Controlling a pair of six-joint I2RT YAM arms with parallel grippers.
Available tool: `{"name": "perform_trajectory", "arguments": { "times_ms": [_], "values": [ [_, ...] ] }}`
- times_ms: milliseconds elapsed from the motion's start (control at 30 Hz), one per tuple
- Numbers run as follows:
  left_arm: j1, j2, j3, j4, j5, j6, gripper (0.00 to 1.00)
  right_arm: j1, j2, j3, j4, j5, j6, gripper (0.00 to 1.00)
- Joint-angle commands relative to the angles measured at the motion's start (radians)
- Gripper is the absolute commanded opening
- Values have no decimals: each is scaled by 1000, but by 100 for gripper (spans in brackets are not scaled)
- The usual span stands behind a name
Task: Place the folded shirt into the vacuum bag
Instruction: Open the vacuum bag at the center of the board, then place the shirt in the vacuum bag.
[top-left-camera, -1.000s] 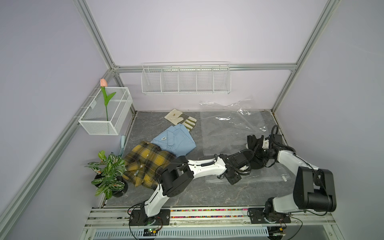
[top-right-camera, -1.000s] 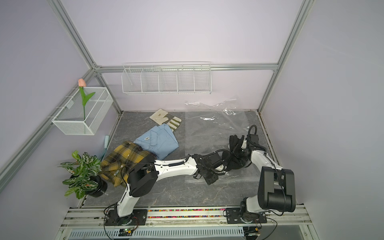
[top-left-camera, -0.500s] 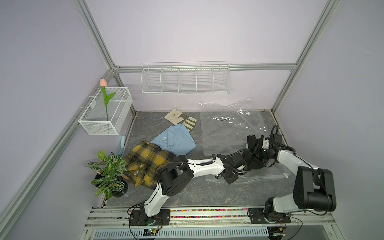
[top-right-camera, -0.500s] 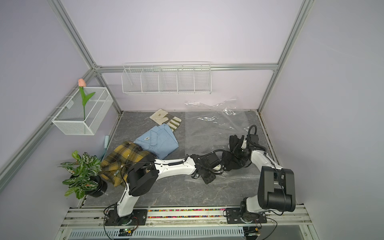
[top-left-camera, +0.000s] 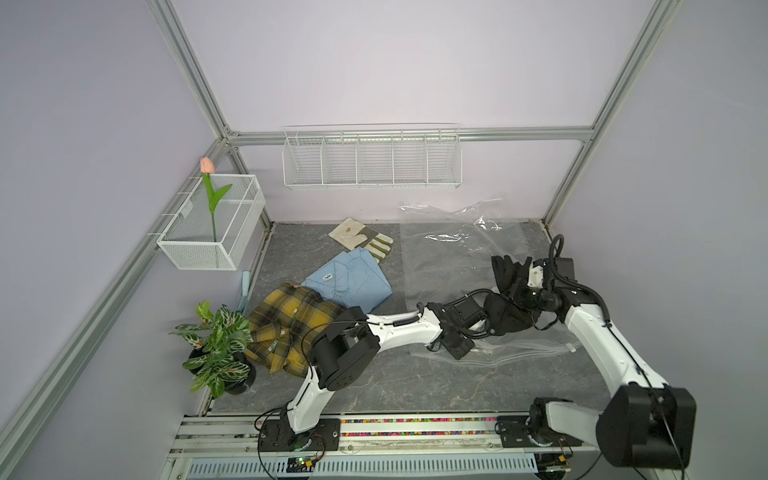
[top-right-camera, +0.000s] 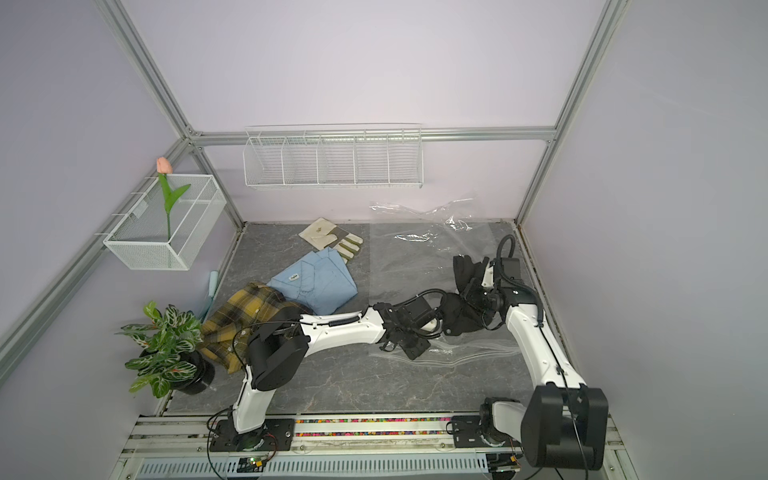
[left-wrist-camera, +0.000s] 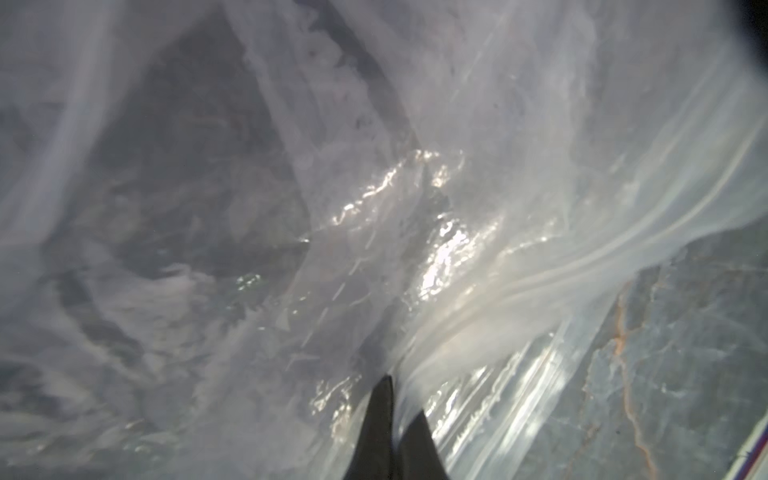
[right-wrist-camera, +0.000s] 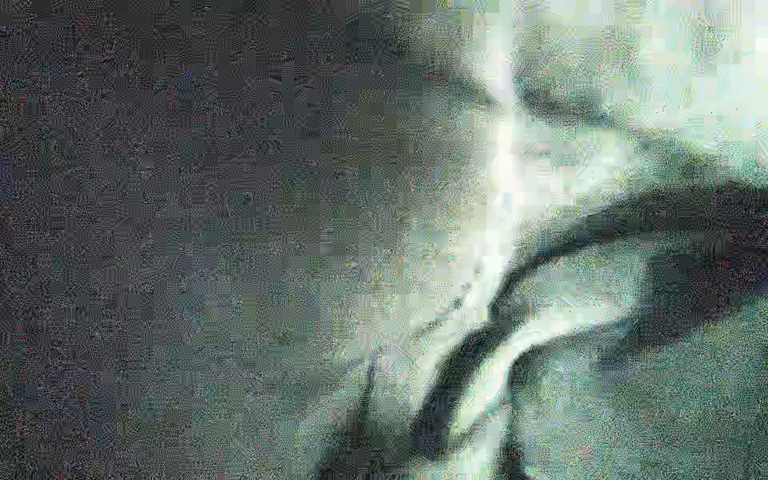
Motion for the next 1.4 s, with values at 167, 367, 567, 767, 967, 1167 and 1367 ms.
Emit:
{"name": "perform_trajectory", "arguments": {
  "times_ms": [167,367,567,767,967,1167,1367],
  "values": [
    [52,-63,62,-13,11,-57,0,32,-148,93,-316,43,-157,7],
    [93,-49,137,-37,48,-128,0,50,-221,152,-423,-75,-219,7],
    [120,-37,192,-67,90,-163,0,91,-259,191,-496,-174,-274,7],
    [147,7,271,-95,128,-193,0,195,-268,202,-513,-198,-281,7],
    [167,76,385,-149,141,-199,0,257,-249,116,-545,-72,-295,7],
    [174,112,464,-188,131,-194,0,273,-278,128,-516,-89,-312,7],
    [175,104,515,-187,138,-200,0,424,-248,127,-522,-107,-330,7]
  ]
}}
